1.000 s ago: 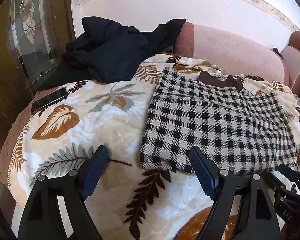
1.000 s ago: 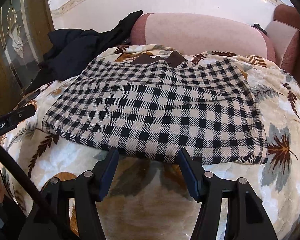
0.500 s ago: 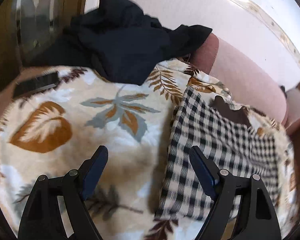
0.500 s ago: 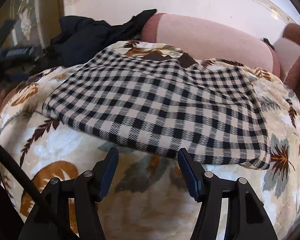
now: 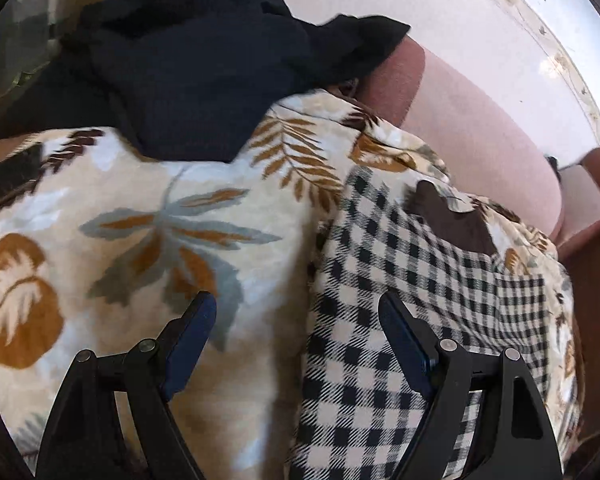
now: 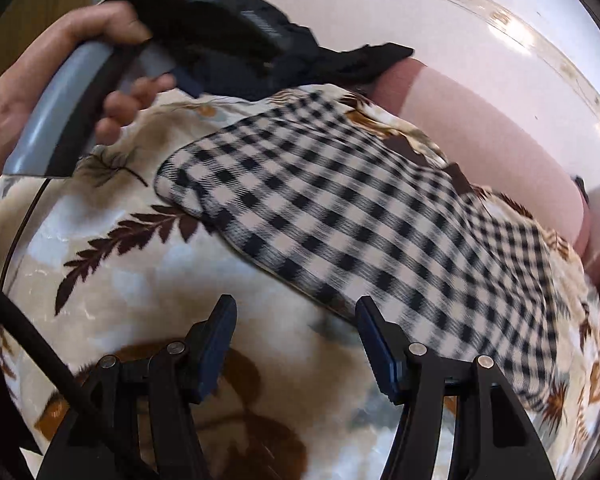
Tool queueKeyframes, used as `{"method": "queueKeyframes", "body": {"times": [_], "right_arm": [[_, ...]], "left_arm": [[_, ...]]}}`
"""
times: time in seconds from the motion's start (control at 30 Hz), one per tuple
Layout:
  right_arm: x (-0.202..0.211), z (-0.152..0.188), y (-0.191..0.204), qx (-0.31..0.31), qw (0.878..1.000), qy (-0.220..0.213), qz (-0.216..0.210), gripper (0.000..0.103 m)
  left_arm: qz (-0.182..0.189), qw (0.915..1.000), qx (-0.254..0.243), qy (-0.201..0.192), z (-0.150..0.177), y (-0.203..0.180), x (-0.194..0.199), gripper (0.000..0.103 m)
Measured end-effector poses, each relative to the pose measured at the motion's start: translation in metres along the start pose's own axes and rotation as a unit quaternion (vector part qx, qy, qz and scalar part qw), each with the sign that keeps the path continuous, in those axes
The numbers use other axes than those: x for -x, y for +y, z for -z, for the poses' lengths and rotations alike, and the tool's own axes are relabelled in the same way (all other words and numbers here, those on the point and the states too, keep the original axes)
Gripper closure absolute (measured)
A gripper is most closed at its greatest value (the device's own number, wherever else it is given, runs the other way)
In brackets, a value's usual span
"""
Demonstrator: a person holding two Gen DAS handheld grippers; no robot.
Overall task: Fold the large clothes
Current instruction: 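Grasp the shirt hem with both grippers and lift it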
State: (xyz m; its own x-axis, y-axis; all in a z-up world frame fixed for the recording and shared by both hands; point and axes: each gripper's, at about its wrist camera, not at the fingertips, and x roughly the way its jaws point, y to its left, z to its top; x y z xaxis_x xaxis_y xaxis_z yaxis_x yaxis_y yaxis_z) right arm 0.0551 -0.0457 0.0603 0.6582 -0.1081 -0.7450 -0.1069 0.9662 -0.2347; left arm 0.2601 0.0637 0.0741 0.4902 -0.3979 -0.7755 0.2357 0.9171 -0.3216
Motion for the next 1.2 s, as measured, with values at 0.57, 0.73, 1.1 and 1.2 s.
{"method": "queueKeyframes", "body": {"times": [0.57, 0.73, 1.1, 1.2], "right_arm": [[-0.038, -0.045, 0.071, 0.12, 0.992, -0.028, 0.036, 0.037], [-0.043, -0.049, 0.08, 0.131, 0.99, -0.031, 0.043, 0.037], [-0.06, -0.059, 0.076, 0.122, 0.992, -0.015, 0.025, 0.073], [-0.06, -0.059, 0.075, 0.121, 0.992, -0.018, 0.027, 0.091]], "left_arm": [[0.103, 0.9924, 0.001, 0.066, -0.018, 0.005, -0.057, 0.022], [0.109, 0.9909, -0.002, 0.078, -0.018, 0.005, -0.071, 0.022], [0.134, 0.9837, -0.053, 0.108, -0.007, -0.016, -0.082, 0.066], [0.142, 0.9826, -0.051, 0.108, -0.008, -0.017, -0.077, 0.089]]}}
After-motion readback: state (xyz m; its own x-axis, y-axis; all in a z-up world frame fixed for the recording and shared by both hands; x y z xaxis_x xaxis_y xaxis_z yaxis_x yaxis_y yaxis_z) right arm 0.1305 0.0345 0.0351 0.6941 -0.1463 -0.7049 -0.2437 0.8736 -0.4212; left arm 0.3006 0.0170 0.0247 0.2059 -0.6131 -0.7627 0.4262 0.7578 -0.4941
